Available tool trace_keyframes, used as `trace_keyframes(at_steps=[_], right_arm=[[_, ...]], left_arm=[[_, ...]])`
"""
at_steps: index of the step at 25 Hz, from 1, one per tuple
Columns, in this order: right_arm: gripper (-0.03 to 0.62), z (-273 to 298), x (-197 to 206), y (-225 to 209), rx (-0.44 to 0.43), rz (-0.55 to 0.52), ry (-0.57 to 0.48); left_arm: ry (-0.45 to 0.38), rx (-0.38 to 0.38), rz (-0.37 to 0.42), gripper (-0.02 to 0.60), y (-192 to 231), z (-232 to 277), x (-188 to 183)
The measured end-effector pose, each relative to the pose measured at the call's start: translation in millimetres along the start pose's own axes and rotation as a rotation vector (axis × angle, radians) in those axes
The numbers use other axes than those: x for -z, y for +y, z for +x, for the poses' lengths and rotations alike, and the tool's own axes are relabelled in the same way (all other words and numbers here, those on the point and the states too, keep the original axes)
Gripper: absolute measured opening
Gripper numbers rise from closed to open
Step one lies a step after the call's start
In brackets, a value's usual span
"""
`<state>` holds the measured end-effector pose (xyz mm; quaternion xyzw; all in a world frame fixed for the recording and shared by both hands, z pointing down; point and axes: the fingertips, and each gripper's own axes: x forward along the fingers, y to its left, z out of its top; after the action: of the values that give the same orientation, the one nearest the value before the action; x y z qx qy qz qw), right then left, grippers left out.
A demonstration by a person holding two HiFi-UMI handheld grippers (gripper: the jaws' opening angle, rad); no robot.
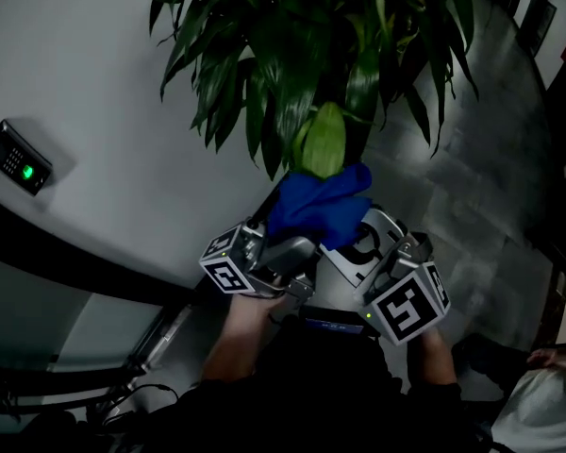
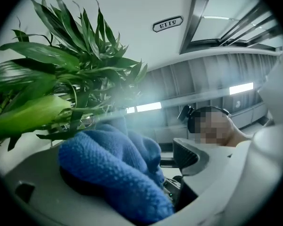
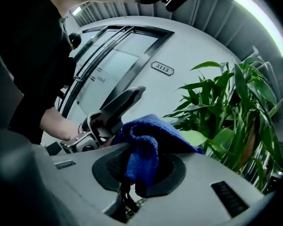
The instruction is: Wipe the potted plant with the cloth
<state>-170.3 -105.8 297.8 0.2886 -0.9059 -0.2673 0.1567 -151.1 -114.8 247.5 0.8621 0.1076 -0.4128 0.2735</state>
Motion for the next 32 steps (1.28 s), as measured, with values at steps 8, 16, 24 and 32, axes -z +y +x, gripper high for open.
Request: trace_keyframes(at_steps=[8, 16, 24, 32], right_arm=[[0.072, -8, 20, 34, -0.117, 0.085, 0.036], [0.072, -41, 36, 39, -0.217, 0.204, 0.02], [0.072, -116, 35, -36, -0.024, 0.417, -0.206], [0.072, -179, 60, -100, 0.148, 0.46, -0.308]], left_arm=[[0.027, -0.021, 0.034, 0.448, 5, -8, 7], [0.031, -0.095, 0.06, 0.448, 20, -33, 19], [0.157, -0.268, 0.037, 0.448, 87, -60, 92], [0.176, -0.369, 0.188, 0.448, 118, -17, 130]])
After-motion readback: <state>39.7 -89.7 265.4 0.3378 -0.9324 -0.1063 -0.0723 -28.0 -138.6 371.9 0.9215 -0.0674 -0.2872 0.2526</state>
